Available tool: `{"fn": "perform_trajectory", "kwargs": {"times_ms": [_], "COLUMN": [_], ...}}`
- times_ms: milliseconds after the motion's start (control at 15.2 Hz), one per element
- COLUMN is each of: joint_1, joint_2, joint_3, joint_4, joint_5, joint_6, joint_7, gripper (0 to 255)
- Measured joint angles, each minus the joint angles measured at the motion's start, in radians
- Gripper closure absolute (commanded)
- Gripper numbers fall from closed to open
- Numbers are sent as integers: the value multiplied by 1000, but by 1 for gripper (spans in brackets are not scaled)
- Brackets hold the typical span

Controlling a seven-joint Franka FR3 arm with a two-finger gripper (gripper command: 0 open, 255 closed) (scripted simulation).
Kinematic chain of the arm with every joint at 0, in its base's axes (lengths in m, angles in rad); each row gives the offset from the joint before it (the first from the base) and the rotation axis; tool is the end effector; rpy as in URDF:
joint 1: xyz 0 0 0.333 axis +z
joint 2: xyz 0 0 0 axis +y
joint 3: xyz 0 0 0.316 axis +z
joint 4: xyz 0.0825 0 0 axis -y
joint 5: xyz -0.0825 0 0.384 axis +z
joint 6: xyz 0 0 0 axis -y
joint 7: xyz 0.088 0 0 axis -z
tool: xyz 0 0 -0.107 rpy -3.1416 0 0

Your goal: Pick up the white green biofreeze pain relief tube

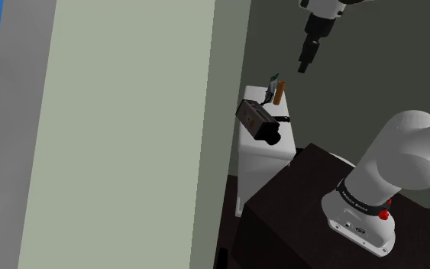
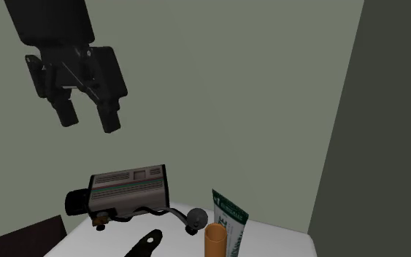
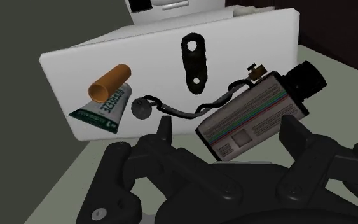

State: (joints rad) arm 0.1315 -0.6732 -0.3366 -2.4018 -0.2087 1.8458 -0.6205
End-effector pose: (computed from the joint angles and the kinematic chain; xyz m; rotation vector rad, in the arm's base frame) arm 0.3545 -0.1093 0.5402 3.0022 0.8037 0.1370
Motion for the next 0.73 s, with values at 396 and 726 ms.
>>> {"fn": "perform_trajectory", "kwargs": {"times_ms": [396, 726], "joint_1": [96, 202], "joint_2": [184, 394], "joint_3": [-192, -344], "joint_4": [72, 175], "joint_5": [-16, 66], "joint_6": [129, 226], "joint_7": [-384, -725], "gripper": [0, 0]}}
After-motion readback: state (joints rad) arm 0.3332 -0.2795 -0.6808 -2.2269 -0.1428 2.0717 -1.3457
